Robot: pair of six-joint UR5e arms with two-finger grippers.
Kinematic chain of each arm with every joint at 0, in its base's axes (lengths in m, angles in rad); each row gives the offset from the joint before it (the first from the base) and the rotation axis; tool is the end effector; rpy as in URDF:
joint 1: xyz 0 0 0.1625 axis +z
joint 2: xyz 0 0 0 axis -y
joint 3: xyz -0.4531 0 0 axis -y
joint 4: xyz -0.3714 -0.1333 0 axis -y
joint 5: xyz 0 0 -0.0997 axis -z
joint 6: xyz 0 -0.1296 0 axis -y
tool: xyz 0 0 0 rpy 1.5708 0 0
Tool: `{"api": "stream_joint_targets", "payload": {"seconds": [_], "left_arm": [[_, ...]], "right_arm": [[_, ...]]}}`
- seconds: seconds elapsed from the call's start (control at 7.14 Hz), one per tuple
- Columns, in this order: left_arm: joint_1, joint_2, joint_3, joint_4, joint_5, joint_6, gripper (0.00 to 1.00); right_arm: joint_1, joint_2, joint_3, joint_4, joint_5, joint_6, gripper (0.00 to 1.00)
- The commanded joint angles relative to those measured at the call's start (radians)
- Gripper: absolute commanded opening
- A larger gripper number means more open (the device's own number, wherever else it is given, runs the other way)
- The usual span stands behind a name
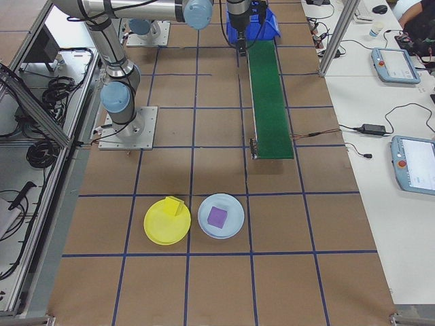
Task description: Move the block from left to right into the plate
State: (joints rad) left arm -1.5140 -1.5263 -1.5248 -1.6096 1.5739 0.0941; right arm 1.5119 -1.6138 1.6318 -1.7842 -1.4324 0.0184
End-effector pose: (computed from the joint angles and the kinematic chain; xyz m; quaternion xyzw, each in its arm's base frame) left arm -0.1068 -0.4628 0.5244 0.0186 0.9995 -0.0257 0.0035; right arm 0.1230 -0.4827 0.5019 0.0316 0.9924 -0.0987 0.0668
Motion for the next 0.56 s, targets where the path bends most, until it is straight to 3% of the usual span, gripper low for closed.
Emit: {"api": "stream_joint_targets", "payload": {"seconds": [0.0, 0.42], "left_arm": [[0.0, 0.0, 0.0, -0.001, 0.0, -0.001, 1.0], [0.0, 0.0, 0.0, 0.0, 0.0, 0.001, 1.0]], "right_arm": [[-0.001, 0.0, 0.002, 0.002, 0.0, 0.0, 1.0], [-0.001, 0.0, 0.005, -0.003, 0.0, 0.0, 1.0]]}}
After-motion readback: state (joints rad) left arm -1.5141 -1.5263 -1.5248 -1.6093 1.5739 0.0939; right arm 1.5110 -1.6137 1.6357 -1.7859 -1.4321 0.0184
